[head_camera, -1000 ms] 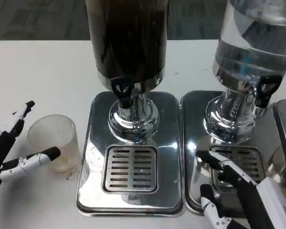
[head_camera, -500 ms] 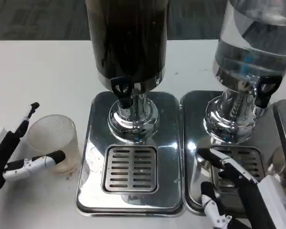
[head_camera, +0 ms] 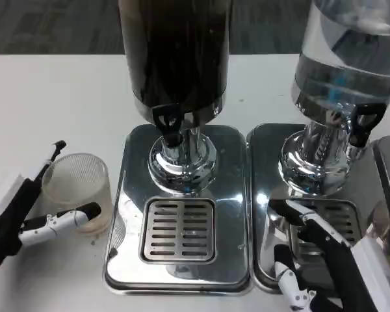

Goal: Grasp the cup under the faucet to collect the drink, then remove the cup.

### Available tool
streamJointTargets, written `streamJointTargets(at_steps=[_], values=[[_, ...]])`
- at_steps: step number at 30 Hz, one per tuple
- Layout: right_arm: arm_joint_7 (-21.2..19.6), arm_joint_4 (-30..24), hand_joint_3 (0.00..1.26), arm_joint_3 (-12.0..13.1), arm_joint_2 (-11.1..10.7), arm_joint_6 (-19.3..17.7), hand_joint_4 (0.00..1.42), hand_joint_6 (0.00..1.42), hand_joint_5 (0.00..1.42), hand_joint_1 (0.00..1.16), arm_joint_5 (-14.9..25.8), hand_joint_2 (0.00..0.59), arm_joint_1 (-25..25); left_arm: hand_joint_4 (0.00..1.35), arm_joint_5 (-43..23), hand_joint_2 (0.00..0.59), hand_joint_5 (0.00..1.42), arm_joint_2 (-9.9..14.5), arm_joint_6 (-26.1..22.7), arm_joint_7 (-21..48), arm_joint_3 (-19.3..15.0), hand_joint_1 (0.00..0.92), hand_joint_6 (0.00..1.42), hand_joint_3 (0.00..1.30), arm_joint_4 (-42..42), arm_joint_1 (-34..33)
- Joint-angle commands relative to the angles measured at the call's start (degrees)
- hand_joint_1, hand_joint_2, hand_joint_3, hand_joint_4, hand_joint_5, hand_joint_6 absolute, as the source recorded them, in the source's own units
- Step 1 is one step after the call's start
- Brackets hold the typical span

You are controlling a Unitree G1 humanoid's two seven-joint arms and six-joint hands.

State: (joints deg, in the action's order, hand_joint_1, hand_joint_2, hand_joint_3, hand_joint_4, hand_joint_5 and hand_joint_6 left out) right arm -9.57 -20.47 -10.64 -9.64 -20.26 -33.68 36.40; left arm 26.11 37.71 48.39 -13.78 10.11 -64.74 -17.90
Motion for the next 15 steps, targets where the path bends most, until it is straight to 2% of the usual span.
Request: streamJointTargets(at_steps=[1, 7, 15], values=[[-1.0, 0.3, 0.25, 0.0, 0.2, -0.3, 0.23, 0.31, 0.24, 0.57, 0.3, 0.499, 0.3, 0.00, 1.7, 0.075, 0.04, -0.7, 1.3, -1.5, 1.5, 0.169, 0.10, 0.00, -1.1, -1.3], [-1.0, 0.4, 0.25, -0.4, 0.6, 0.1, 0.23, 0.31, 0.24, 0.57, 0.4, 0.499, 0.3, 0.00, 2.3, 0.086, 0.04, -1.1, 2.0, -3.1, 2.1, 0.156, 0.10, 0.00, -2.1, -1.8], [-0.7, -0.1, 0.25, 0.0, 0.6, 0.6, 0.23, 0.31, 0.24, 0.56, 1.0, 0.499, 0.4, 0.00, 2.2, 0.157, 0.13, -1.8, 2.8, -5.0, 2.9, 0.162, 0.19, 0.00, -3.0, -1.7]])
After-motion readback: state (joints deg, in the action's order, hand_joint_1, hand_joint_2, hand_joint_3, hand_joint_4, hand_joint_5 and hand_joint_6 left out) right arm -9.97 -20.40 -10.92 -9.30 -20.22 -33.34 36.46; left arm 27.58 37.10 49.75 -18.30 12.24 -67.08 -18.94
